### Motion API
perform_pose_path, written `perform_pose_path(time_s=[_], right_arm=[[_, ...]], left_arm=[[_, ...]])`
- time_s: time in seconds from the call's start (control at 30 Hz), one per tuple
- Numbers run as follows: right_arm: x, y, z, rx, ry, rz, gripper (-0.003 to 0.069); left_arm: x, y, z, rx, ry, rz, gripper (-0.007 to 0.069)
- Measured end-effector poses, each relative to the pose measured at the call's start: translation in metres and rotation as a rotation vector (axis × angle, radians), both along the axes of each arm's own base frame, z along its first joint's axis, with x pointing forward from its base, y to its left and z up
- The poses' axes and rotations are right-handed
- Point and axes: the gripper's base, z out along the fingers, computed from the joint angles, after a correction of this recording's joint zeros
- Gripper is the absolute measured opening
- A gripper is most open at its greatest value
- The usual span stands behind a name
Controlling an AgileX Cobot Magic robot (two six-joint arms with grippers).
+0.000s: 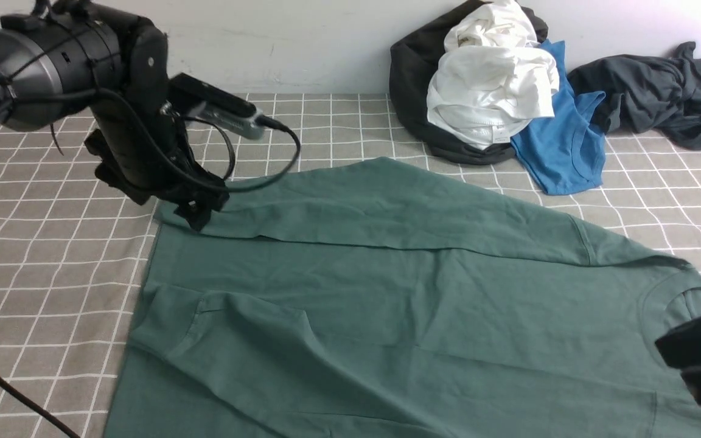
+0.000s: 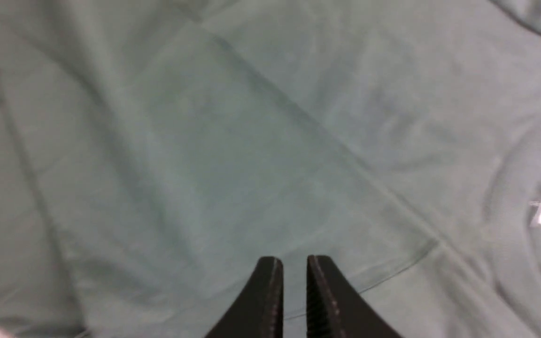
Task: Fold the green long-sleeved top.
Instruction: Use the left arm to clamp the cuff farthest from it
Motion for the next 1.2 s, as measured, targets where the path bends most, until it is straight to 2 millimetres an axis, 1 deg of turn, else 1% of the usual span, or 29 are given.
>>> perform_pose_path(time_s=[0.03,0.07,0.1,0.13,0.17,0.2,0.23,0.27,0.33,0.4,0.47,0.57,0.63,0.7,0.77,0.8,0.83,0.87,0.9,0.93,1.0,1.13,1.2], right_arm=[[0.003,0.000,0.000,-0.001,0.002,-0.010,0.0079],[0.012,0.002,0.002,-0.009,0.007,-0.023,0.0083],[0.020,0.004,0.002,-0.012,0.016,-0.034,0.0085],[0.021,0.005,0.002,-0.013,0.017,-0.036,0.0085],[0.028,0.007,0.001,-0.013,0.024,-0.040,0.0085],[0.030,0.007,0.000,-0.015,0.030,-0.040,0.0085],[0.034,0.009,-0.002,-0.018,0.042,-0.042,0.0085],[0.037,0.010,-0.005,-0.022,0.054,-0.042,0.0085],[0.039,0.010,-0.008,-0.026,0.064,-0.042,0.0085],[0.042,0.011,-0.011,-0.031,0.079,-0.042,0.0085],[0.044,0.012,-0.013,-0.033,0.085,-0.042,0.0085],[0.045,0.012,-0.014,-0.034,0.087,-0.042,0.0085],[0.047,0.013,-0.015,-0.036,0.093,-0.042,0.0085],[0.048,0.013,-0.017,-0.038,0.098,-0.042,0.0085],[0.049,0.014,-0.018,-0.039,0.102,-0.042,0.0085],[0.050,0.014,-0.019,-0.040,0.104,-0.042,0.0085],[0.050,0.014,-0.019,-0.040,0.105,-0.042,0.0085],[0.050,0.014,-0.019,-0.040,0.108,-0.043,0.0085],[0.051,0.014,-0.020,-0.041,0.110,-0.043,0.0085],[0.051,0.014,-0.020,-0.040,0.111,-0.043,0.0085],[0.051,0.014,-0.020,-0.040,0.111,-0.043,0.0085],[0.051,0.015,-0.020,-0.039,0.107,-0.043,0.0086],[0.051,0.015,-0.020,-0.039,0.106,-0.043,0.0086]], left_arm=[[0.002,0.003,0.000,-0.001,-0.001,0.009,0.0593],[0.014,0.011,-0.003,-0.015,-0.021,0.048,0.0583],[0.025,0.018,-0.009,-0.025,-0.023,0.077,0.0569],[0.027,0.019,-0.013,-0.027,-0.017,0.082,0.0568],[0.037,0.026,-0.019,-0.038,-0.022,0.108,0.0551],[0.040,0.027,-0.021,-0.042,-0.022,0.115,0.0546],[0.053,0.032,-0.035,-0.058,-0.019,0.139,0.0524],[0.060,0.035,-0.043,-0.069,-0.017,0.153,0.0512],[0.066,0.036,-0.049,-0.080,-0.018,0.163,0.0498],[0.077,0.037,-0.066,-0.090,-0.009,0.170,0.0473],[0.086,0.036,-0.078,-0.100,-0.016,0.175,0.0444],[0.091,0.035,-0.087,-0.111,-0.014,0.185,0.0422],[0.096,0.034,-0.094,-0.121,-0.022,0.205,0.0384],[0.097,0.034,-0.093,-0.125,-0.028,0.209,0.0353],[0.097,0.034,-0.092,-0.127,-0.034,0.210,0.0298],[0.098,0.034,-0.092,-0.126,-0.036,0.210,0.0257],[0.098,0.034,-0.092,-0.126,-0.036,0.210,0.0242],[0.098,0.035,-0.092,-0.125,-0.037,0.210,0.0212],[0.098,0.035,-0.092,-0.124,-0.037,0.208,0.0149],[0.097,0.035,-0.092,-0.124,-0.034,0.209,0.0125],[0.097,0.035,-0.090,-0.124,-0.033,0.208,0.0055],[0.096,0.035,-0.083,-0.122,-0.036,0.202,0.0026],[0.092,0.035,-0.071,-0.120,-0.030,0.195,0.0024]])
